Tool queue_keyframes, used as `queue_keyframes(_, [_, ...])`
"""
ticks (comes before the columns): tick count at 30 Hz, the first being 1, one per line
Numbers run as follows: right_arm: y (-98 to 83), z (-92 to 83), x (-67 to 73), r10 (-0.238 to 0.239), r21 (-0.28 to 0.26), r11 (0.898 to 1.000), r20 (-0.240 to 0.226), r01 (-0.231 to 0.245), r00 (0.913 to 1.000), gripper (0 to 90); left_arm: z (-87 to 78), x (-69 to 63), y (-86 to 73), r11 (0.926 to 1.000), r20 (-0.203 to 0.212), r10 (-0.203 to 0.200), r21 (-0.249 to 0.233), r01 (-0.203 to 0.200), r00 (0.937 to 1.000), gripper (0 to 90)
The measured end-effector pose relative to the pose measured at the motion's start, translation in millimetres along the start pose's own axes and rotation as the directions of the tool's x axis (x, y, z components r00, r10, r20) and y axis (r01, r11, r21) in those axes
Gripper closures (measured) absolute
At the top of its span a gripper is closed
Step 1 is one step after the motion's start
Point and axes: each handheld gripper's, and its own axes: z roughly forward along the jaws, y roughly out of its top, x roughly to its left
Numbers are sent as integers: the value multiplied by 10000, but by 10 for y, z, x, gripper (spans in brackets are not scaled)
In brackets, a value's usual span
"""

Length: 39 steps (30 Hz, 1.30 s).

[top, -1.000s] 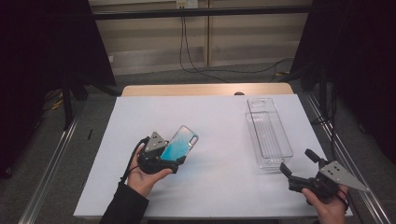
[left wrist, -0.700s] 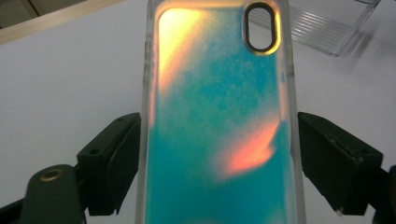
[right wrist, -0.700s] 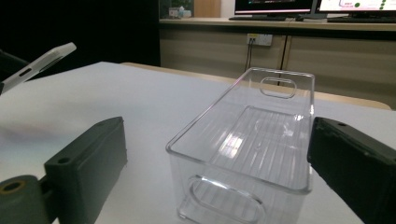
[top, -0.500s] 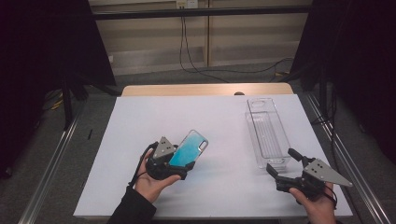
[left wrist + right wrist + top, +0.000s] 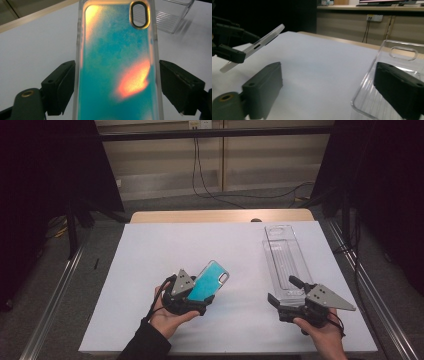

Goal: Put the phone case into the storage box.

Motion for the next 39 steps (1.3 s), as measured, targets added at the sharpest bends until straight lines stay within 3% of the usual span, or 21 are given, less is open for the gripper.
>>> queue_keyframes(4, [23, 69, 68, -129, 439, 9989, -208, 139, 9997, 77, 31, -33, -1, 9999, -10, 107, 62, -107, 9999, 173])
queue_keyframes(8, [95, 117, 121, 299, 673, 9974, -602, -258, 9977, 88, 39, -98, -11, 9999, -10, 148, 52, -148, 9999, 173])
queue_keyframes(11, [176, 171, 147, 805, 1319, 9890, -951, -675, 9922, 108, 53, -131, -10, 9997, -38, 239, 60, -239, 9997, 173])
queue_keyframes(17, [275, 313, 169, 936, 2055, 9764, -1280, -660, 9873, 112, 89, -163, -5, 9988, -461, 479, -58, -483, 9978, 173])
queue_keyframes(19, [295, 358, 186, 852, 2211, 9736, -1255, -559, 9884, 113, 102, -162, -3, 9987, -637, 487, -112, -496, 9968, 173])
queue_keyframes(22, [320, 419, 215, 975, 2675, 9617, -1293, -599, 9868, 135, 122, -164, 5, 9986, -846, 464, -205, -483, 9953, 173])
queue_keyframes(24, [332, 465, 234, 781, 2904, 9561, -1225, -395, 9894, 136, 137, -168, 12, 9985, -893, 494, -186, -512, 9948, 173])
queue_keyframes(26, [343, 514, 231, 954, 3112, 9491, -1363, -489, 9861, 161, 160, -177, 17, 9984, -936, 508, -195, -528, 9943, 173])
queue_keyframes(33, [429, 607, 241, 639, 3612, 9322, -1040, -222, 9925, 136, 240, -193, 79, 9966, -1048, 746, -256, -777, 9917, 173])
queue_keyframes(36, [491, 627, 232, 627, 3604, 9325, -937, -248, 9936, 119, 266, -179, 124, 9965, -1138, 635, -468, -692, 9915, 173])
queue_keyframes(39, [559, 664, 220, 683, 3687, 9290, -890, -309, 9937, 156, 305, -180, 152, 9955, -1252, 738, -501, -806, 9894, 173])
